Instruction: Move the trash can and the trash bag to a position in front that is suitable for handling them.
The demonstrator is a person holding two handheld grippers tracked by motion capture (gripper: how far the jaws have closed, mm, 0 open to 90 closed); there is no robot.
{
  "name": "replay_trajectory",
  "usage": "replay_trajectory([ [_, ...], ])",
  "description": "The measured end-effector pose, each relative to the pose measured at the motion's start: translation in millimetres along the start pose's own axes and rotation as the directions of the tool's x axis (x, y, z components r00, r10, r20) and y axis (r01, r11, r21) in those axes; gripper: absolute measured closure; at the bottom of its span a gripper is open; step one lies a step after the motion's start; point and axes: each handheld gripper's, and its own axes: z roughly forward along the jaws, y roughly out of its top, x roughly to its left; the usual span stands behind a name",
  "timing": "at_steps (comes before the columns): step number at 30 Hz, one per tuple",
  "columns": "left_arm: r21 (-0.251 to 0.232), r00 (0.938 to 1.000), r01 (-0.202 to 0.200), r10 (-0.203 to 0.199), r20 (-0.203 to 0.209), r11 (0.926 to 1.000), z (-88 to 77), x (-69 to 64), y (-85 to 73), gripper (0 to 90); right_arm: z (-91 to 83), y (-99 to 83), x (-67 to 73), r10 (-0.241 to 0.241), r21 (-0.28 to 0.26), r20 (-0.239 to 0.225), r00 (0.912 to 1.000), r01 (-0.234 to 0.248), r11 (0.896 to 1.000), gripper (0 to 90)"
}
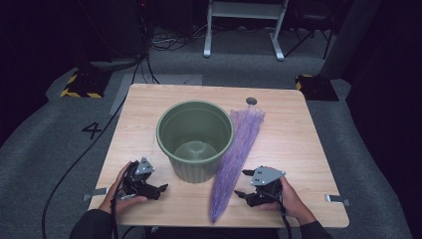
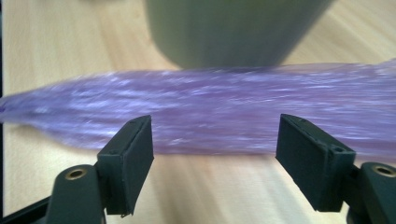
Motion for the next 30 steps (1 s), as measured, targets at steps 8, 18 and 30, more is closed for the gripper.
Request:
replay_trajectory([
  [8, -0.003, 1.0000, 0.000, 0.000, 0.007, 1.0000, 1.2, -1.1, 0.8, 0.0, 5.8, 7.4, -32.9, 0.058, -0.023, 0.043, 0.9974, -0.057, 0.998, 27.3],
  [18, -0.003, 0.9999, -0.011, 0.011, 0.012, 0.9999, 1.3, -2.5, 1.0, 0.3, 46.6, 11.5, -53.3, 0.097, 0.019, 0.030, 0.9949, -0.097, 0.995, 24.8],
  [30, 0.000, 0.9995, -0.023, 0.023, 0.020, 0.9997, 1.8, -3.7, 2.0, 0.3, 63.7, 2.0, -64.3, 0.157, 0.033, 0.058, 0.9858, -0.160, 0.987, 39.4],
])
